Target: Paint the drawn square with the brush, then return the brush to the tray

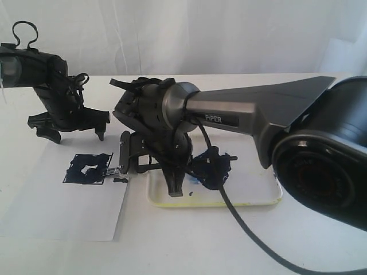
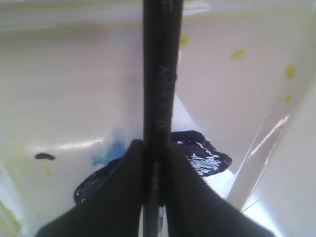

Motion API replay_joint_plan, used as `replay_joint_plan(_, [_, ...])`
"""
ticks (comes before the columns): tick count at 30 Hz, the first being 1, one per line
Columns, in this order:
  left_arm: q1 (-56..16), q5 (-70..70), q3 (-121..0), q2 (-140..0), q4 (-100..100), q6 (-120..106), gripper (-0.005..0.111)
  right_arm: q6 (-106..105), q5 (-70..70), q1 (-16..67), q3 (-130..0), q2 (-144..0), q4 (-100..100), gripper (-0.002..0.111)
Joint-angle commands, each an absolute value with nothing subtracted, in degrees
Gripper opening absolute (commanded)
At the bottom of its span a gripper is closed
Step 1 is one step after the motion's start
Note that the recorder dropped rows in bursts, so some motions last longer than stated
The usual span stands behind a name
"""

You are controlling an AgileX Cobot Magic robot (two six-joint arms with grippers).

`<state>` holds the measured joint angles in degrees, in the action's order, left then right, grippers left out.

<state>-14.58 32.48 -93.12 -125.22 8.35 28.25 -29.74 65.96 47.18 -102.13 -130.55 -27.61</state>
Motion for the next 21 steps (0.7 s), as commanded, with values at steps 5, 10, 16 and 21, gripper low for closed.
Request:
replay_joint_plan(5, [-14.3,39.0,-91.5,-128.0,8.3,28.3,0.105,-28.2,61.1,46.1,-102.1,-130.5,-29.8,0.000])
replay_joint_plan(10, [-14.3,38.8,-91.5,-128.0,8.3,28.3,0.105,-27.6,59.4,46.1,-102.1,-130.7,-30.3,0.000])
replay_joint_plan(16, [-14.3,39.0,-91.5,-128.0,8.3,28.3,0.105,-27.8,58.6,46.1,-102.2,-131.9,-30.9,0.000])
replay_joint_plan(21, [-14.3,39.0,-91.5,-128.0,8.3,28.3,0.105,-28.1,58.1,46.1,-102.2,-132.4,-31.2,0.000])
